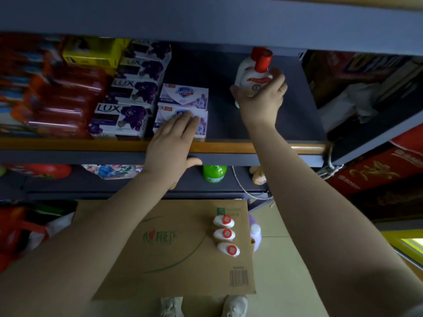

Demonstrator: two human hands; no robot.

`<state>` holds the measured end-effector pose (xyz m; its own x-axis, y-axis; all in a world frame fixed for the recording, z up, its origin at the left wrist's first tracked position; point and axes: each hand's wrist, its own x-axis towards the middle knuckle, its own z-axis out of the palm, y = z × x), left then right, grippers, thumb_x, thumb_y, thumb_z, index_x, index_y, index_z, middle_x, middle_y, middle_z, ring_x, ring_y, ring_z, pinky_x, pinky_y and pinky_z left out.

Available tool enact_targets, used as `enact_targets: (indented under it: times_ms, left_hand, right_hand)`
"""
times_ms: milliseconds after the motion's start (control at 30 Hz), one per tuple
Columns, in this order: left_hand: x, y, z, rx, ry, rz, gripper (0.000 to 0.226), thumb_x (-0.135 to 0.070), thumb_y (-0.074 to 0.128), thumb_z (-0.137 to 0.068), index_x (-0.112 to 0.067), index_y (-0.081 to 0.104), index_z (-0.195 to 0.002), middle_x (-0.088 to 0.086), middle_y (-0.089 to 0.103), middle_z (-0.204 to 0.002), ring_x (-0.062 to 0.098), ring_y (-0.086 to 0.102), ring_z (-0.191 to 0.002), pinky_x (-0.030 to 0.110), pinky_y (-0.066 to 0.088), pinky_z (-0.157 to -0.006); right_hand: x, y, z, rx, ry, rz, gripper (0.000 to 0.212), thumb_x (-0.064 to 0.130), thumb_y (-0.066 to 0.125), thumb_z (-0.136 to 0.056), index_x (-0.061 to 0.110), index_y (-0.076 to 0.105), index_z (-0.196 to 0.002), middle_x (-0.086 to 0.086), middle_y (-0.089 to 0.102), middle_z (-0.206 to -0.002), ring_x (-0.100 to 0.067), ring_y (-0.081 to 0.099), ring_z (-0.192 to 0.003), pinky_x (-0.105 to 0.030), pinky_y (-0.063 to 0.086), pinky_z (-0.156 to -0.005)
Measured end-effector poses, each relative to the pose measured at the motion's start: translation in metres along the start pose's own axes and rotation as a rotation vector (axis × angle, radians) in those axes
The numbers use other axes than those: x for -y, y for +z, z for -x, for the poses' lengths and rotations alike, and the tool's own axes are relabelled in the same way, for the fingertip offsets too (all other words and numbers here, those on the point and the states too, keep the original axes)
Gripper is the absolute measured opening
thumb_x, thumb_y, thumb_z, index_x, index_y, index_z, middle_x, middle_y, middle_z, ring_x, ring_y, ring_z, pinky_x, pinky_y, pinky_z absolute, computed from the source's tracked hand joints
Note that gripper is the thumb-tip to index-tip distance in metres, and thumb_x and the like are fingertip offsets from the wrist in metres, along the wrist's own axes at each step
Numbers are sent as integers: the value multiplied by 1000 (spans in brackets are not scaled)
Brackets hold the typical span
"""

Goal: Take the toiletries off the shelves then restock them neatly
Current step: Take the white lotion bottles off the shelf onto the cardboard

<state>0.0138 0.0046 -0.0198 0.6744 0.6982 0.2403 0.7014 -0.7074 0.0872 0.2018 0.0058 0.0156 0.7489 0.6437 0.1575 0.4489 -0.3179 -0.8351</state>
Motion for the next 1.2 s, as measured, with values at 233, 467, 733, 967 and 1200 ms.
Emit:
enact_targets:
  times_ms: [233, 467, 733, 967, 1200]
  left_hand:
    - [2, 2, 2, -22, 12, -17, 99, -45, 87, -43, -1, 54, -125, 20, 57, -126, 39, 56, -113, 49, 44, -94]
    - [-22, -30, -4, -74, -249, 603, 66, -33, 68, -81, -10, 42, -137, 7, 47, -138, 19, 45, -124, 25, 34, -98]
    - [-80, -57, 7, 70, -388, 1379, 34, -15, 65, -84, -26, 52, -114, -9, 62, -102, -2, 63, -84, 14, 51, -71]
    - [-89, -48, 30, 634, -784, 2103, 39, -33, 48, -81, -11, 58, -112, 10, 69, -85, 17, 65, -65, 25, 51, -54]
    - [-104, -42, 50, 945, -790, 2151, 57, -50, 37, -81, -11, 69, -107, 20, 68, -102, 28, 68, -81, 35, 56, -68]
  right_hand:
    - [1, 7, -6, 19, 124, 26, 47, 23, 61, -80, 9, 38, -118, -8, 52, -120, -31, 51, -109, -36, 42, -81]
    - [1, -49, 40, 201, 58, -458, 24, 15, 70, -81, 16, 53, -99, 1, 65, -90, -17, 65, -86, -33, 54, -72]
    - [-5, -96, 103, 526, 305, -872, 19, 18, 42, -98, 10, 58, -102, -3, 67, -81, -11, 62, -67, -20, 49, -53]
    - [-18, -122, 105, 516, 315, -766, 16, 29, 54, -90, 20, 66, -91, -16, 55, -91, -17, 45, -67, -26, 33, -54]
    - [-26, -130, 106, 454, 532, -390, 24, 32, 69, -82, 11, 58, -82, 2, 53, -60, -11, 45, -53, -23, 38, -54]
